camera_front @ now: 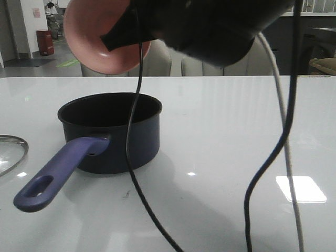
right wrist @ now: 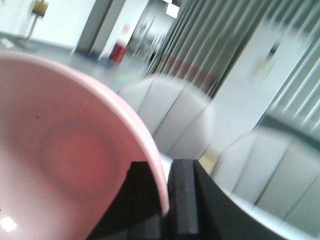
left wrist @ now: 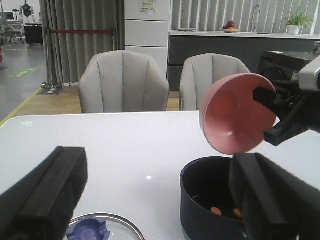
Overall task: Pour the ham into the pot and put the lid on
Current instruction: 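Tilt the pink bowl with the right gripper to pour carrots into saucepan, then carry the empty bowl back and set it down, release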
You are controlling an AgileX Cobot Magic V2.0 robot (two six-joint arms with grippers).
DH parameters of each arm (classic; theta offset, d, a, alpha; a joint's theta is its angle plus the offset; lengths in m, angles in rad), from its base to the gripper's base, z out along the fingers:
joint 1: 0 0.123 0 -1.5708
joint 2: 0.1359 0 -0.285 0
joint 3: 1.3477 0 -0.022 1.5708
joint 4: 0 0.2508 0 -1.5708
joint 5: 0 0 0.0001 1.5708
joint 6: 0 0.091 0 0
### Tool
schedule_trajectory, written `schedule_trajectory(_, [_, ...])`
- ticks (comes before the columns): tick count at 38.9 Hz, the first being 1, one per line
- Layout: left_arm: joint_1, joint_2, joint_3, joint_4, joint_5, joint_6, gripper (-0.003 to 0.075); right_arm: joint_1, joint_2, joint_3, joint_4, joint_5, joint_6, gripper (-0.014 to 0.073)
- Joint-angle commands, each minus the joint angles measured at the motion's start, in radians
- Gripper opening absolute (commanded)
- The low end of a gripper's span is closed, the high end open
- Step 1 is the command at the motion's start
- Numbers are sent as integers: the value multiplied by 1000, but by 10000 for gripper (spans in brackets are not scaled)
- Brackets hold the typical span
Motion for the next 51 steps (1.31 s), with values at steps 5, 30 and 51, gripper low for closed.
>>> schedule_trajectory(5, [-9, 8, -26, -4, -83, -1, 617, -6, -188, -32, 167, 270, 12, 129])
schedule_trajectory(30, [-9, 8, -26, -4, -83, -1, 617, -86, -538, 57, 1188, 317, -1176, 129])
schedule_trajectory(51, [-9, 8, -26, -4, -90, -1, 617, -324, -587, 274, 1188, 548, -1028, 129])
